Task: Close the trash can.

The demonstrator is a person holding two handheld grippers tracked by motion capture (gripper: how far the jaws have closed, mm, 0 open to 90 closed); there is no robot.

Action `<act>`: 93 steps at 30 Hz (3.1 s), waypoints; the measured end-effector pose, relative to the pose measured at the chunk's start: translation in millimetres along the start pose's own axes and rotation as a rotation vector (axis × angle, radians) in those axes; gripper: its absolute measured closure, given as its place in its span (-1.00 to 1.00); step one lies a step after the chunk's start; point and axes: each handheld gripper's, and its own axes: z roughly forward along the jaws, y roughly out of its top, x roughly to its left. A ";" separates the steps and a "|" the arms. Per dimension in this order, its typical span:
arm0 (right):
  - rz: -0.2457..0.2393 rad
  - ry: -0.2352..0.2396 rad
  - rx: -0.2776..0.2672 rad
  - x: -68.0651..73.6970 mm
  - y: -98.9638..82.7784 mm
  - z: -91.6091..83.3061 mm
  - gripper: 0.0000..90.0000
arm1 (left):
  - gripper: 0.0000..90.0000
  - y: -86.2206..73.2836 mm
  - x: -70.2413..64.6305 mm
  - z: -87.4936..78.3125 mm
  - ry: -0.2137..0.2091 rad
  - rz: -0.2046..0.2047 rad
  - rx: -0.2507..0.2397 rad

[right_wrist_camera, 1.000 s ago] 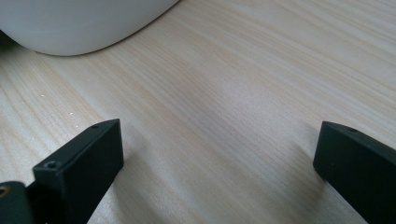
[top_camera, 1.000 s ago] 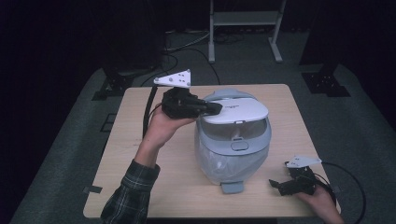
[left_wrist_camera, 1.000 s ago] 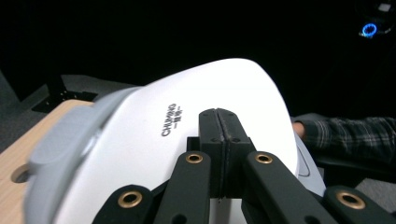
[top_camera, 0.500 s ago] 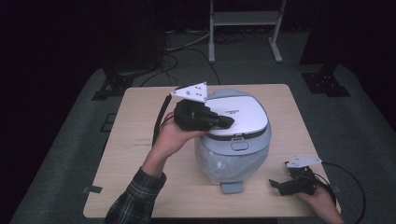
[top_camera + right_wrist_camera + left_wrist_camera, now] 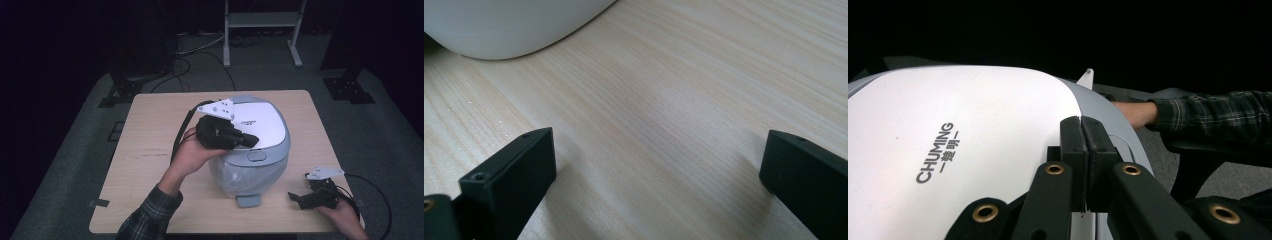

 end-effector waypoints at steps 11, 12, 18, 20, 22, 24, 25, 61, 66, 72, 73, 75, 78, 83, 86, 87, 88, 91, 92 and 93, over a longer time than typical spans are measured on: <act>-0.003 0.000 -0.001 0.1 0.2 0.3 -0.99 | 0.84 -1.9 -6.7 3.8 0.019 0.003 0.007; -0.003 0.000 -0.001 0.1 0.2 0.3 -0.99 | 0.76 -2.6 -6.4 2.5 0.035 -0.003 -0.004; -0.003 0.001 -0.001 0.0 0.2 0.3 -0.99 | 0.07 -8.7 -3.6 -8.8 0.093 -0.025 -0.033; -0.003 0.001 -0.002 0.0 0.2 0.3 -0.99 | -0.08 -10.2 -3.1 -11.3 0.099 -0.028 -0.035; -0.003 0.001 -0.002 0.0 0.2 0.3 -0.99 | -0.23 -13.4 -2.7 -15.7 0.110 -0.035 -0.044; -0.003 0.001 -0.001 0.0 0.2 0.3 -0.99 | -0.29 -16.3 -3.0 -20.6 0.136 -0.037 -0.049; -0.003 0.001 -0.001 0.0 0.2 0.3 -0.99 | -0.35 -17.5 -3.1 -23.2 0.143 -0.041 -0.056; -0.003 0.000 -0.001 0.2 0.2 0.2 -0.99 | -1.00 -132.7 -28.7 -82.7 0.486 -0.103 -0.090; -0.003 0.000 -0.001 0.2 0.2 0.2 -0.99 | -1.00 -156.3 -29.4 -76.7 0.509 -0.114 -0.053; -0.003 0.000 -0.001 0.2 0.2 0.2 -0.99 | -1.00 -182.5 -30.2 -70.2 0.528 -0.130 -0.009; -0.003 0.000 -0.001 0.2 0.2 0.2 -0.99 | -1.00 -185.9 -30.0 -69.4 0.528 -0.135 -0.004; -0.003 0.000 -0.001 0.2 0.2 0.2 -0.99 | -1.00 -196.8 -29.5 -66.3 0.533 -0.152 0.008; -0.002 0.000 -0.001 0.3 0.2 0.2 -0.99 | -1.00 -215.2 -28.7 -60.2 0.554 -0.168 0.051; -0.002 0.000 -0.001 0.2 0.2 0.2 -0.99 | -1.00 -233.6 -28.1 -57.6 0.564 -0.195 0.097; -0.003 0.000 -0.001 0.2 0.2 0.2 -0.99 | -1.00 -245.4 -28.4 -56.7 0.567 -0.215 0.133; -0.002 0.000 -0.001 0.3 0.2 0.2 -0.99 | -1.00 -248.5 -28.3 -56.6 0.566 -0.218 0.142; -0.004 0.000 -0.002 0.1 0.2 0.2 -0.98 | -1.00 -251.3 -28.7 -56.2 0.566 -0.223 0.145; -0.005 -0.001 -0.002 0.1 0.2 0.2 -0.99 | -1.00 -256.7 -29.4 -57.1 0.569 -0.233 0.157; -0.004 0.000 -0.002 0.1 0.2 0.2 -0.99 | -1.00 -259.7 -29.5 -58.7 0.573 -0.239 0.162; -0.004 0.000 -0.002 0.1 0.2 0.2 -0.99 | -1.00 -259.7 -29.5 -58.7 0.573 -0.239 0.162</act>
